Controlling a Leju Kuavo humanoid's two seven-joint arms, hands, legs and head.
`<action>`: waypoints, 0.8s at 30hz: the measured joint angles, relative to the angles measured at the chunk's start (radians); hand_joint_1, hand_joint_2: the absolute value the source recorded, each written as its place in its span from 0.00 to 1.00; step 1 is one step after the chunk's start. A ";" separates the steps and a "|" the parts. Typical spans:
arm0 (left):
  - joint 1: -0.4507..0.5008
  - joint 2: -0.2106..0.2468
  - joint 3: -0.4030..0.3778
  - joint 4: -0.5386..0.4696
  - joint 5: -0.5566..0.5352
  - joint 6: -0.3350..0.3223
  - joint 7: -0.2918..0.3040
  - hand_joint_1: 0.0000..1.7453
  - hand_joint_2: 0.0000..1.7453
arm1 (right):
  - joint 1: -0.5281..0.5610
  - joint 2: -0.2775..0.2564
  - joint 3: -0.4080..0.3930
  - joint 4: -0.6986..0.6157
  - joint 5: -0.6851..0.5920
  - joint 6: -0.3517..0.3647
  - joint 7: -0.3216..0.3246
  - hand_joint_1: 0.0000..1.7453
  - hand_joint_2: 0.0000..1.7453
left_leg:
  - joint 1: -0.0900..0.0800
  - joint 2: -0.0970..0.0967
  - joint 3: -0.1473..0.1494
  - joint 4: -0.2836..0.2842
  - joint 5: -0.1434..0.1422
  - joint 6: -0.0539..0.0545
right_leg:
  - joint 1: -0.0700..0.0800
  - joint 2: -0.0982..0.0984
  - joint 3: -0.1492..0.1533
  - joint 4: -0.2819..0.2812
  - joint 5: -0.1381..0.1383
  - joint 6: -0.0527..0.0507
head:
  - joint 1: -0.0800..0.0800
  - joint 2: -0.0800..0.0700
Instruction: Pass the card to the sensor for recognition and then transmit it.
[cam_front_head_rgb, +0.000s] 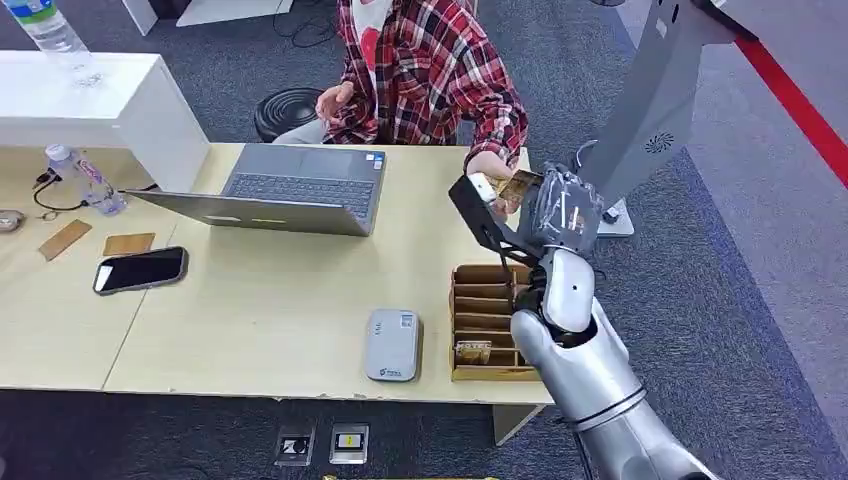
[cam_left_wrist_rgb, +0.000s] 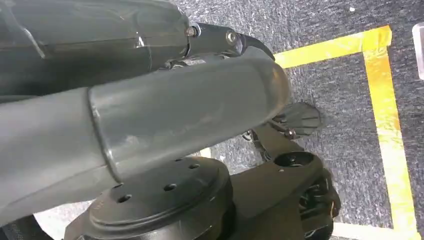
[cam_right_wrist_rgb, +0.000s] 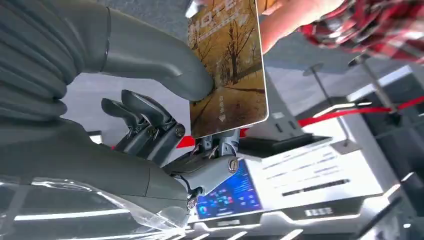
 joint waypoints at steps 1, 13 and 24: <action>0.002 0.000 0.000 0.000 -0.001 0.002 0.000 0.00 0.00 | 0.002 -0.006 -0.008 0.000 0.002 -0.002 0.002 1.00 1.00 | 0.000 0.000 0.000 0.000 0.000 0.000 | 0.000 0.000 0.000 0.000 0.000 0.000 | 0.000 0.000; 0.027 0.005 0.000 0.000 -0.004 0.002 0.000 0.00 0.00 | 0.040 -0.035 -0.048 0.000 0.022 -0.009 0.001 0.00 1.00 | 0.000 -0.001 -0.001 0.000 0.000 0.000 | 0.000 -0.001 0.000 0.000 0.000 0.000 | 0.000 0.000; 0.046 0.006 0.024 0.002 0.044 0.007 -0.010 0.00 0.00 | 0.179 -0.066 -0.063 -0.133 -0.206 0.069 -0.113 0.00 1.00 | 0.000 -0.001 -0.001 0.000 0.000 0.000 | 0.000 -0.001 0.000 0.000 0.000 0.000 | 0.000 0.000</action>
